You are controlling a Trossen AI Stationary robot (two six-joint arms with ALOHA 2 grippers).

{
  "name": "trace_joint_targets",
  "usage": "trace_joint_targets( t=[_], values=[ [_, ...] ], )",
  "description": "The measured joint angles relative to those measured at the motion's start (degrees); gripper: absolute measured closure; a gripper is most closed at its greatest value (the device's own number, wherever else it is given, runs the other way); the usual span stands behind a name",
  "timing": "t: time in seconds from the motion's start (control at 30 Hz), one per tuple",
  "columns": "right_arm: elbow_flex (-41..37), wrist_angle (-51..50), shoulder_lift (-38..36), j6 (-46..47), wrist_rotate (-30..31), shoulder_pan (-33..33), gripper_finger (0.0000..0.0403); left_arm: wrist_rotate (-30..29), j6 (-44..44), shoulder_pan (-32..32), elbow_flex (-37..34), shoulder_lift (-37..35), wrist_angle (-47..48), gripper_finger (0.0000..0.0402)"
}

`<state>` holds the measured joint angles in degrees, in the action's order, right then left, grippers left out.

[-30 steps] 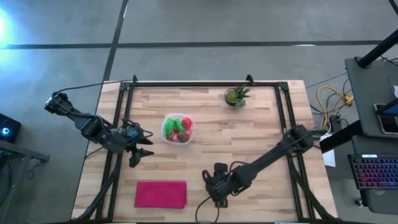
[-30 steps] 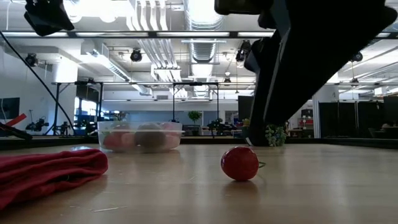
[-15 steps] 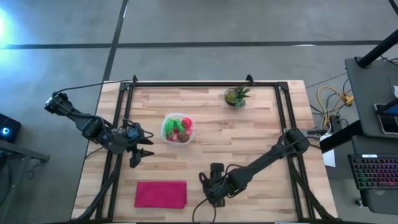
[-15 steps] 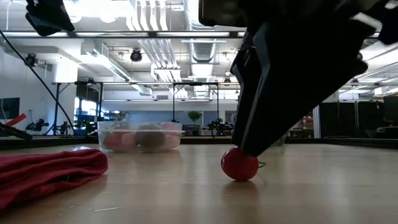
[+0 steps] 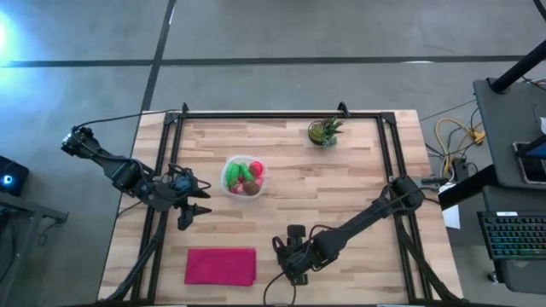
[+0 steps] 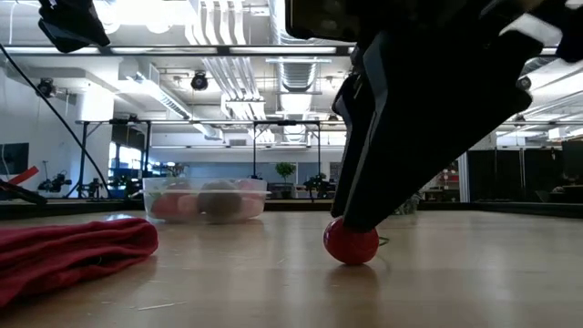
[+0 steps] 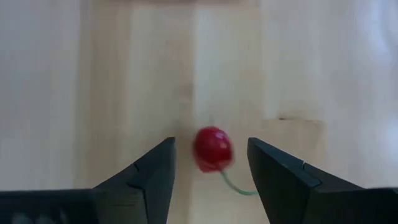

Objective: Pick and placing Produce into tupperware
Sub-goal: Put the red cherry into the transparent bin

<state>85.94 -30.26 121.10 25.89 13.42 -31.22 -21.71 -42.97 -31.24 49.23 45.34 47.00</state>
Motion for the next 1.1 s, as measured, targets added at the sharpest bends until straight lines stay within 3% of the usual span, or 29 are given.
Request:
trace_joint_targets(
  t=[0.7, 1.1],
  values=[
    [-3.1, 2.3, 0.0, 0.0, 1.7, 0.2, 0.0213, -0.3, 0.3, 0.0, 0.0, 0.0, 0.0, 0.0188],
    [-3.3, 2.5, 0.0, 0.2, 1.7, 0.4, 0.0261, -1.0, 0.5, 0.0, 0.0, 0.0, 0.0, 0.0188]
  ],
)
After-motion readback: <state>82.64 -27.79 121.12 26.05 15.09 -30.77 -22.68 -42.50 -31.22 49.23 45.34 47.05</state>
